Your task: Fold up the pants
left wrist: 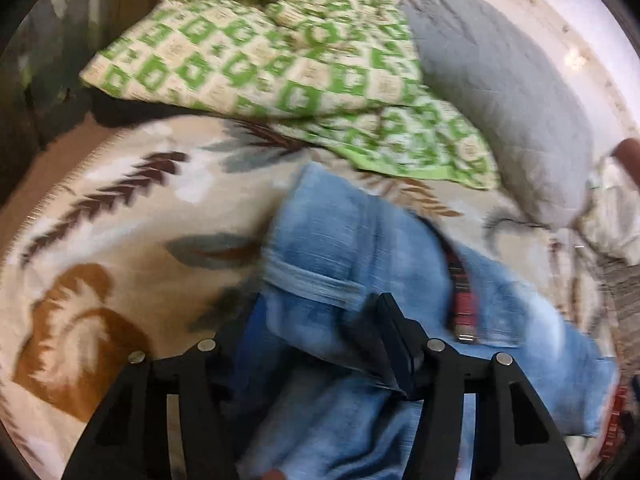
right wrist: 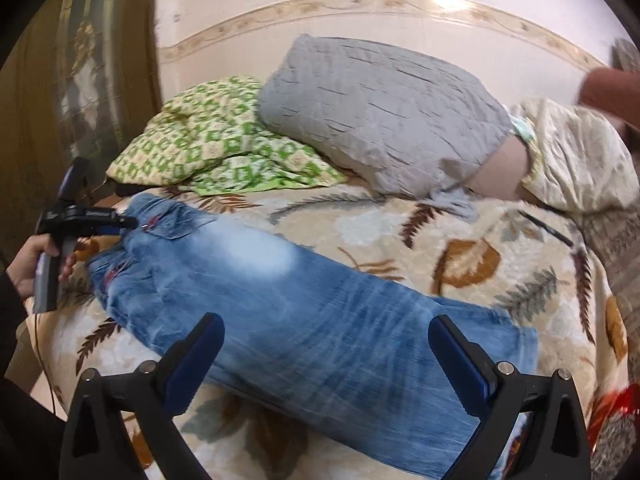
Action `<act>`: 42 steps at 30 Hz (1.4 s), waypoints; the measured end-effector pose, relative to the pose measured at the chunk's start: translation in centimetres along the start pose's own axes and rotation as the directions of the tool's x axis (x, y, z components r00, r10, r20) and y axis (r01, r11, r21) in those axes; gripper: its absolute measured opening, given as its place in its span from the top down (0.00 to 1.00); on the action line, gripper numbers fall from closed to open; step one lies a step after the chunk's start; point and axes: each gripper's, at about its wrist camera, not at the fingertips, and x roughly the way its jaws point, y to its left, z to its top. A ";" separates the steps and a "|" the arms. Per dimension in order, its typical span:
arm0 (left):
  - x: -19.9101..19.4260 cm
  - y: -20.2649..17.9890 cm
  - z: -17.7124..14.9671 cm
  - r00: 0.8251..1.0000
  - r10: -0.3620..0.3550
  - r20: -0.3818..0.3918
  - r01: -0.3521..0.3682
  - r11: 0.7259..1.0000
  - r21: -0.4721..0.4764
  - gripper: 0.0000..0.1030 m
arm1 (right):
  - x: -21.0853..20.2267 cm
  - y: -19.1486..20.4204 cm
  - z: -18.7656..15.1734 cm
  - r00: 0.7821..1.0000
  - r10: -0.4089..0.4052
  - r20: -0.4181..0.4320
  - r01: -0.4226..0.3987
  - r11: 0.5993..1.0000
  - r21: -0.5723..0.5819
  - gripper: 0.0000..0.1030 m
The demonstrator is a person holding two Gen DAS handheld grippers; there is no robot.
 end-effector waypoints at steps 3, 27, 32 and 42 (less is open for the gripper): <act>0.8 1.4 0.1 0.997 -0.064 -0.030 0.063 0.997 -0.053 0.40 | 0.4 1.8 0.6 1.000 0.014 0.001 -0.013 0.999 -0.049 0.00; -0.6 2.5 0.3 0.978 -0.205 -0.041 0.200 0.974 -0.108 0.79 | 8.0 18.1 4.8 0.988 0.136 -0.078 -0.157 0.890 -0.429 0.38; -0.5 2.9 0.1 0.975 -0.220 -0.043 0.214 0.970 -0.117 0.79 | 11.0 20.4 3.4 0.980 0.153 -0.129 -0.199 0.821 -0.535 0.38; -0.5 2.8 0.0 0.976 -0.211 -0.042 0.206 0.973 -0.108 0.79 | 15.7 22.3 2.2 0.987 0.053 -0.152 -0.140 0.745 -0.652 0.43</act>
